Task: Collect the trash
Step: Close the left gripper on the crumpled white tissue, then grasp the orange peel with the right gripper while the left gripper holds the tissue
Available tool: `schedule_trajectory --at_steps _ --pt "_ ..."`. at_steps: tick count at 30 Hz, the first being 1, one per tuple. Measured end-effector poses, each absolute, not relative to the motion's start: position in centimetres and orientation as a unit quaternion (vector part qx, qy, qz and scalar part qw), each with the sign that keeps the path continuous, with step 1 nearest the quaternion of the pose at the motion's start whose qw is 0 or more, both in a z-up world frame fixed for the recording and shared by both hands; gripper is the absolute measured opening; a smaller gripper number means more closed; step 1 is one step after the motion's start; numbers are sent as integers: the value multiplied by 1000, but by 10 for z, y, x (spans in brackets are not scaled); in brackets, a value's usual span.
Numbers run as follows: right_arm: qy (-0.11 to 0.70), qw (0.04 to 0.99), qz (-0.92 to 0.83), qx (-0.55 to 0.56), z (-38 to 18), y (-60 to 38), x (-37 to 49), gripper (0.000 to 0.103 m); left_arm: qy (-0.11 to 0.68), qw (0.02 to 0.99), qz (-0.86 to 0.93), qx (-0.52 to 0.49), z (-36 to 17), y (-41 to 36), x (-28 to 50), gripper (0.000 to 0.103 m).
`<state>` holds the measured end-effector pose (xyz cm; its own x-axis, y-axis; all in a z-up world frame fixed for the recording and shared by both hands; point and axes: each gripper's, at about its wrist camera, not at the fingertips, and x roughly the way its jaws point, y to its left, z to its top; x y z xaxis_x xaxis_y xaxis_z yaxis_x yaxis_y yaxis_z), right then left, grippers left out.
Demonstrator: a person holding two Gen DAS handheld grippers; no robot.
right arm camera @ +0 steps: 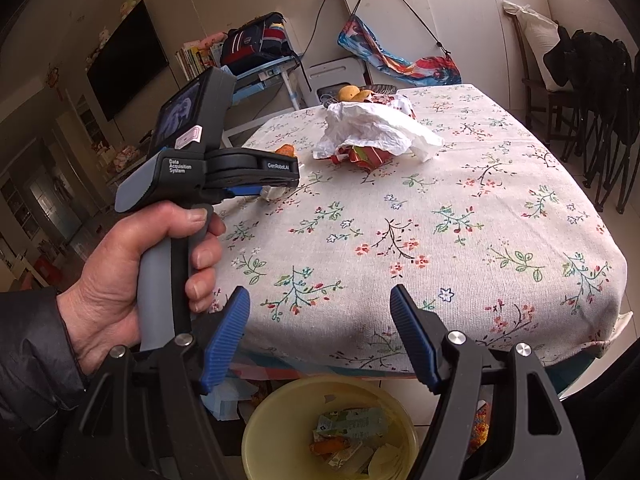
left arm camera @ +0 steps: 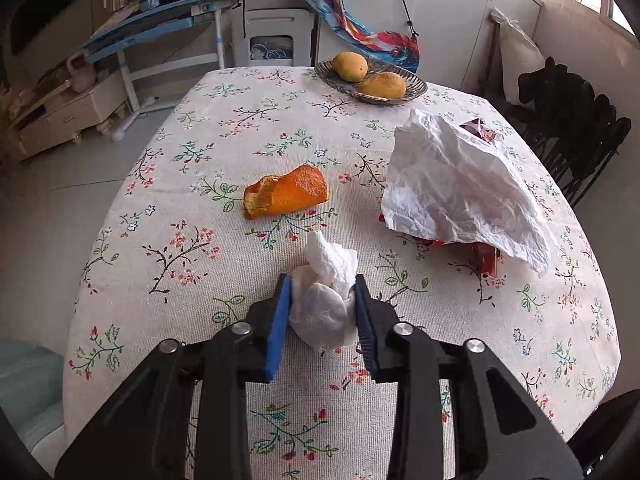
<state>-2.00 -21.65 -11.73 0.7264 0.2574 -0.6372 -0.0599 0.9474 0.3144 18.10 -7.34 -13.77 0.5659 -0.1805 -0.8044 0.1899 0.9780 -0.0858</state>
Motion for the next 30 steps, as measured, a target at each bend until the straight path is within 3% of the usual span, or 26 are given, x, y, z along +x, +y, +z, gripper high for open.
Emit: schedule_trajectory --at_steps 6,12,20,30 --pt "360 919 89 135 -116 -213 -18 70 465 878 -109 -17 -130 -51 175 21" --pt "373 907 143 134 -107 -193 6 72 441 895 -70 13 -84 -7 173 21" --pt "417 875 201 143 -107 -154 109 72 410 909 -31 -76 -53 68 175 21" --pt "452 856 127 215 -133 -134 220 64 395 912 -44 -96 -40 82 177 22"
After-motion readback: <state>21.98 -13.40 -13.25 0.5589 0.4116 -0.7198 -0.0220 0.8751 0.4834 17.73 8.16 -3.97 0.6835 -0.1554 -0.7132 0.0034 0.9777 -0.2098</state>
